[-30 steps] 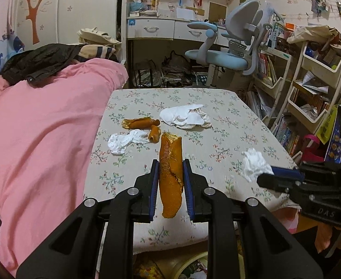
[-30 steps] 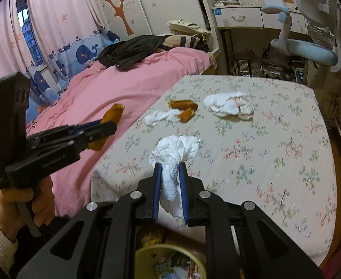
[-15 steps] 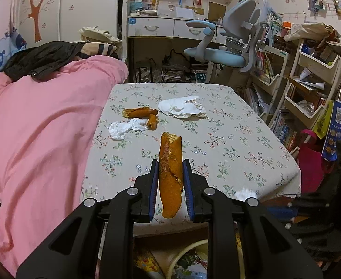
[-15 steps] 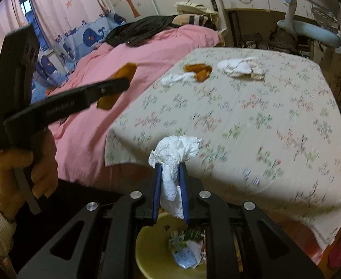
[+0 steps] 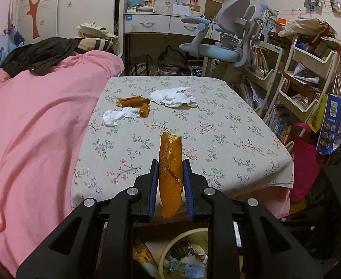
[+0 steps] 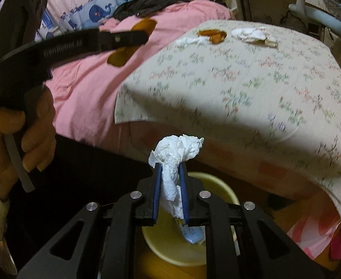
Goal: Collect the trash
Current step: 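Open the right tool over the bin while the left tool drops the food piece in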
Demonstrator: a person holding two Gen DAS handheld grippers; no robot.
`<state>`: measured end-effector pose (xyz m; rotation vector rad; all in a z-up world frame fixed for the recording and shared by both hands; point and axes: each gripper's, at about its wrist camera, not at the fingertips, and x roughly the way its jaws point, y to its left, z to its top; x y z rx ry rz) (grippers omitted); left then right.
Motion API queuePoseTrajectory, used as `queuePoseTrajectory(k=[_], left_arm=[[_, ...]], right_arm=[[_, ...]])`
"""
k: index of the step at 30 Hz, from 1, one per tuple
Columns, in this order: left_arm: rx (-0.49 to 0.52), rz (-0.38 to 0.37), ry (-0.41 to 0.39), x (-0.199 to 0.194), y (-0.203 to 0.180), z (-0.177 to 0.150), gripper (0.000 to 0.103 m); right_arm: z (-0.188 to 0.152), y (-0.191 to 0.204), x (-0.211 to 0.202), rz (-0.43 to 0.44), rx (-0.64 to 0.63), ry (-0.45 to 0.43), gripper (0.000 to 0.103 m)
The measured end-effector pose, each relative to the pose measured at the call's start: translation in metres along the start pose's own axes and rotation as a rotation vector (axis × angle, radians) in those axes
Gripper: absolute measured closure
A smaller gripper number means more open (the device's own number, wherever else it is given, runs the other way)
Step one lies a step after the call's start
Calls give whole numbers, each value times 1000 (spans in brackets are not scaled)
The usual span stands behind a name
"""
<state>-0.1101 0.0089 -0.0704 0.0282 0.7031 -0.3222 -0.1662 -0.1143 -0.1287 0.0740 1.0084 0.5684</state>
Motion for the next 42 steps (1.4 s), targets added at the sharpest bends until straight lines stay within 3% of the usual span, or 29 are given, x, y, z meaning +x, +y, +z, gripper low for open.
queuePoseTrajectory(k=[9, 13, 15, 23, 42], left_arm=[[10, -24, 27, -4, -13, -19, 84], [28, -32, 46, -5, -21, -30, 84], [35, -36, 53, -5, -25, -34, 84], [63, -52, 89, -7, -37, -51, 84], [177, -85, 183, -5, -67, -82, 84]], right_arm=[[-24, 5, 15, -9, -1, 116, 85], [-34, 3, 22, -19, 16, 168, 63], [-36, 1, 21, -26, 21, 172, 63], [-37, -22, 6, -73, 127, 110, 49], [-34, -58, -22, -122, 328, -45, 42]])
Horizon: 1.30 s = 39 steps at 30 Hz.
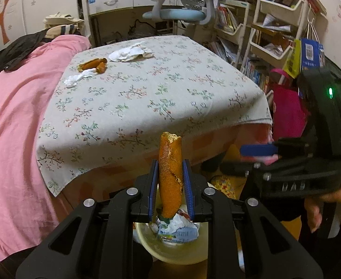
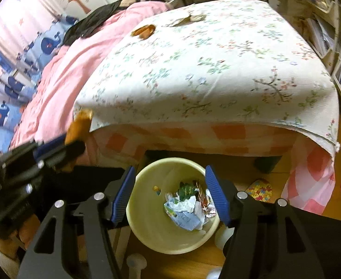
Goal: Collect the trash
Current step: 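Open the right tool over the bin while the left tool drops the food piece in, then move both open tools back from the bin toward the table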
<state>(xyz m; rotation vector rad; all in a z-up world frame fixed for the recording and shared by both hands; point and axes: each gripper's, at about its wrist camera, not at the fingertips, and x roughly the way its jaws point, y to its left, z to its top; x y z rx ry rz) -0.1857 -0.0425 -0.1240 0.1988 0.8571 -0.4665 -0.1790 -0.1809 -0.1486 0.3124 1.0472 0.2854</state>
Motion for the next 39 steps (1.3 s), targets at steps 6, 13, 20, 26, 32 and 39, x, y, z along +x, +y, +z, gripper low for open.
queuePoseTrajectory(k=[6, 13, 20, 26, 32, 39], left_arm=[[51, -17, 52, 7, -13, -7, 81], [122, -15, 94, 13, -29, -15, 49], [101, -2, 91, 13, -25, -13, 43], [92, 11, 83, 13, -22, -12, 39], [77, 23, 76, 12, -20, -11, 36], [52, 35, 67, 11, -16, -10, 33]], right_arm=[[1, -6, -5, 5, 45, -28, 41], [0, -10, -8, 11, 59, -40, 41], [0, -11, -8, 13, 61, -39, 41], [0, -10, -8, 13, 60, -38, 39], [-1, -10, -8, 12, 55, -37, 37], [-1, -10, -8, 11, 56, -40, 37]])
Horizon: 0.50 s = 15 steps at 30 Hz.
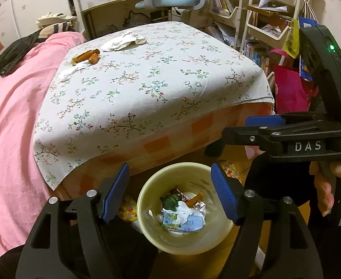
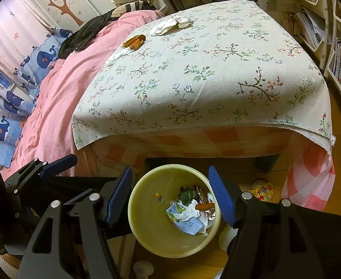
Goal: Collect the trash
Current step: 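Move both open tools back from the bin toward the table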
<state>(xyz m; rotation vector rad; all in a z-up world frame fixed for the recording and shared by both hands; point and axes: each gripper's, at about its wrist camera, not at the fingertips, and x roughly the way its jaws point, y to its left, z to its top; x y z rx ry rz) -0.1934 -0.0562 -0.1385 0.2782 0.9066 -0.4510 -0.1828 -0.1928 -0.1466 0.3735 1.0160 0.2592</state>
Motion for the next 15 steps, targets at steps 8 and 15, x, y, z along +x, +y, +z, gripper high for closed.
queuePoseTrajectory(k=[8, 15], left_arm=[[-35, 19, -12, 0, 7, 2, 31], [-112, 32, -46, -5, 23, 6, 30]], right_arm=[[0, 0, 0, 0, -1, -1, 37], [2, -1, -1, 0, 3, -18, 37]])
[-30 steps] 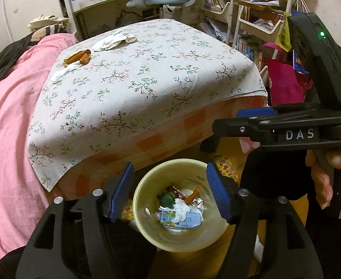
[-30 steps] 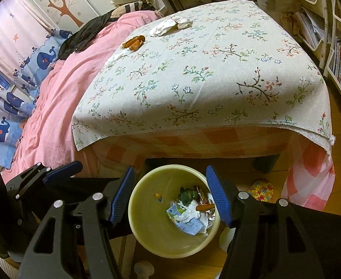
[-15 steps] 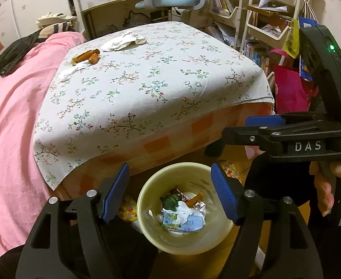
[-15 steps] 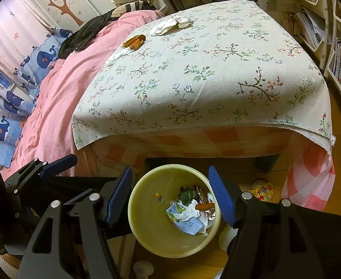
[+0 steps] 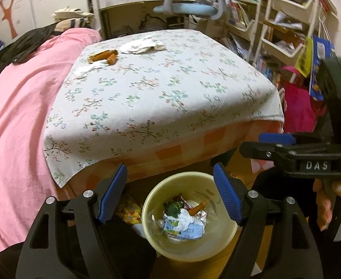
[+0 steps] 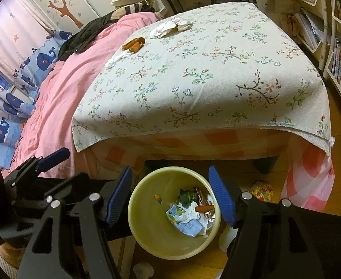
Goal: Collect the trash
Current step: 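Move both open tools back from the bin toward the table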
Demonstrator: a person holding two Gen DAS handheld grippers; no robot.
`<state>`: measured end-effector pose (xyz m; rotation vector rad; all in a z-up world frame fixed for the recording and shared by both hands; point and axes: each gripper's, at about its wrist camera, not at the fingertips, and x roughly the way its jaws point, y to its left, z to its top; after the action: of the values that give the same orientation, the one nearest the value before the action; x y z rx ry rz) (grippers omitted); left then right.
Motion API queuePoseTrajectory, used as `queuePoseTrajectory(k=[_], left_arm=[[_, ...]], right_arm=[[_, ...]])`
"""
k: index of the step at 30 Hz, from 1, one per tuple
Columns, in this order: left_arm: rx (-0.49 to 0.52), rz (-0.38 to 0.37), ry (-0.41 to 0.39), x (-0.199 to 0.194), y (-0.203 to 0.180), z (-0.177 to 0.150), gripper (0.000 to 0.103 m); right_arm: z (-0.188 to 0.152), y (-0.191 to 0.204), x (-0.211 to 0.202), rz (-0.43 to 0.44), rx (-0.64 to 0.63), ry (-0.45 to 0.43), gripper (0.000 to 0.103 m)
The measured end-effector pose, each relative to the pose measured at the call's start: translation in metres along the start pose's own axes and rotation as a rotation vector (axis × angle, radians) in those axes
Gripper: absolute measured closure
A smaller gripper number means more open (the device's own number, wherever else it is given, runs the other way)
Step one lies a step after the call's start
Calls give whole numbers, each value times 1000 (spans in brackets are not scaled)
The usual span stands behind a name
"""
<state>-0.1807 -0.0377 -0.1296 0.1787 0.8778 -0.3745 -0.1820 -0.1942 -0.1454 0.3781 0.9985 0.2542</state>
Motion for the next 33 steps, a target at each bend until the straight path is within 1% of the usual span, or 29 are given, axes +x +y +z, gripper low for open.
queuePoseTrajectory(k=[5, 7, 11, 14, 16, 20, 23, 25, 28, 33], left_arm=[[-86, 10, -34, -5, 17, 5, 30], [-102, 20, -49, -7, 21, 7, 30], [-153, 47, -109, -17, 34, 18, 29], [-233, 68, -153, -25, 54, 29, 25], [-287, 73, -164, -26, 67, 35, 24], [-340, 98, -170, -23, 88, 49, 24], [-331, 138, -180, -18, 100, 66, 23], [-329, 152, -181, -14, 107, 74, 22], [-339, 176, -180, -4, 121, 91, 22], [-398, 208, -162, 18, 151, 112, 22]], right_arm=[[0, -1, -2, -2, -2, -14, 37], [1, 0, -3, -4, -7, -20, 37], [4, 4, -5, -9, -26, -43, 37], [7, 8, -5, -11, -41, -56, 37], [9, 11, -4, -13, -49, -63, 37], [13, 15, 0, -11, -62, -68, 37], [18, 21, 3, -8, -77, -66, 37], [21, 26, 4, -3, -88, -68, 37], [34, 37, 7, 14, -109, -73, 37], [63, 53, 20, 34, -141, -75, 37]])
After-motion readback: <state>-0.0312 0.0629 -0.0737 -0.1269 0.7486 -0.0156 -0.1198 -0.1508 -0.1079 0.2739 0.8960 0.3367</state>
